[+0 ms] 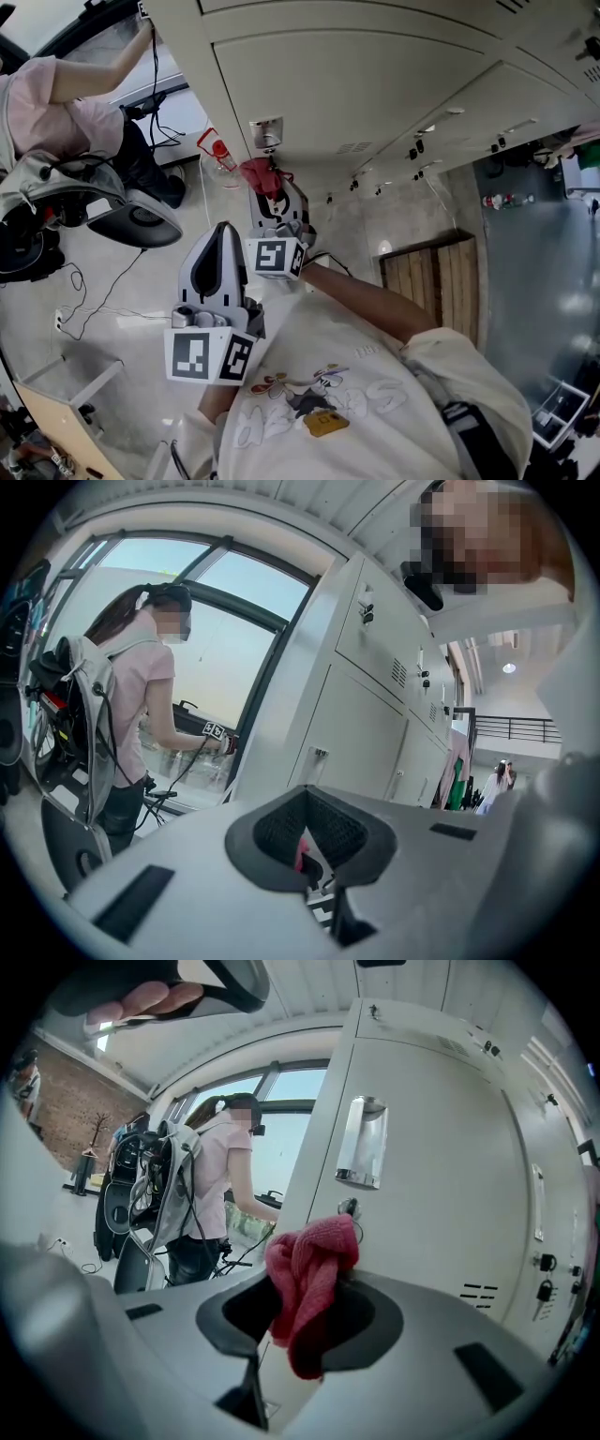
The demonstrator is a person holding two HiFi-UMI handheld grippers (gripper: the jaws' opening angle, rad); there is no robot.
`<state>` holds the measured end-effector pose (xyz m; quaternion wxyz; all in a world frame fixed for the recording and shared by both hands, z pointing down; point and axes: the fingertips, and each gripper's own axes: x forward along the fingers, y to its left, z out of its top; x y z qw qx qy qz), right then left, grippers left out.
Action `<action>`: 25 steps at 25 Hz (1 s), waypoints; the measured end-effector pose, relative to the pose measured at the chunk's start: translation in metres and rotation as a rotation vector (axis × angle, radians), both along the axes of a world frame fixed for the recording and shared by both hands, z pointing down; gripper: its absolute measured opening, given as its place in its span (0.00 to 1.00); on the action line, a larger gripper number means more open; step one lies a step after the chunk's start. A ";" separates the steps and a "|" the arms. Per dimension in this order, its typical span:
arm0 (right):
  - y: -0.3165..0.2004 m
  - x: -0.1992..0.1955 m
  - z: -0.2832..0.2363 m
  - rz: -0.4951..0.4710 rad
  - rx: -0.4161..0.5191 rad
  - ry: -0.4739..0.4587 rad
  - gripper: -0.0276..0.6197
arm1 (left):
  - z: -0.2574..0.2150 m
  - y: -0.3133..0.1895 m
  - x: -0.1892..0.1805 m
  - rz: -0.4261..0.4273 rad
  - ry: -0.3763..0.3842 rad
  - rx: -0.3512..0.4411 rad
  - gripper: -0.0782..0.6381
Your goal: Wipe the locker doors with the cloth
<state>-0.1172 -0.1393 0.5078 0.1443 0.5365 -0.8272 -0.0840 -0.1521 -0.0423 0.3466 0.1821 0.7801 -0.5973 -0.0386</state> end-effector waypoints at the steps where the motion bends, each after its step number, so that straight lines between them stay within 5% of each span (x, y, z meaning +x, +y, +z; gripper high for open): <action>1: -0.001 0.002 0.000 0.003 -0.005 -0.004 0.25 | 0.000 -0.001 0.000 -0.002 -0.001 0.000 0.12; 25: -0.014 0.059 -0.007 0.025 -0.028 -0.020 0.25 | 0.001 -0.014 0.036 0.036 -0.007 0.001 0.12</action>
